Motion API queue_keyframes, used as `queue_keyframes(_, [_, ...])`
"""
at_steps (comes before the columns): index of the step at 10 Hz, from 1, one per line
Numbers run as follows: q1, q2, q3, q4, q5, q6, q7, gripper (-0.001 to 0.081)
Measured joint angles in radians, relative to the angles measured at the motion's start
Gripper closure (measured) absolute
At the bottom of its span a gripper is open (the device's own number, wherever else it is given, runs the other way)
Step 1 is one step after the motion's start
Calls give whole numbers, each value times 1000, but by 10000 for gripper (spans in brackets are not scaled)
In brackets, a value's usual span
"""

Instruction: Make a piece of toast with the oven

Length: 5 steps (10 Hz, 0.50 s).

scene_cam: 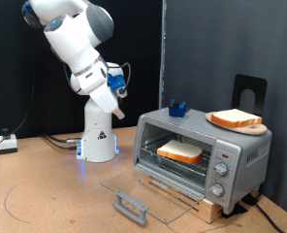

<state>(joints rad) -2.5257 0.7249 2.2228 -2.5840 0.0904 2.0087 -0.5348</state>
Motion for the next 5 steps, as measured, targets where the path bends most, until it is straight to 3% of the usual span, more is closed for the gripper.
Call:
queue_keyframes(3, [-2, -74, -4, 50, 122, -5, 299, -3])
queue_keyframes(5, [-21, -128, -35, 97, 145, 3, 444, -3])
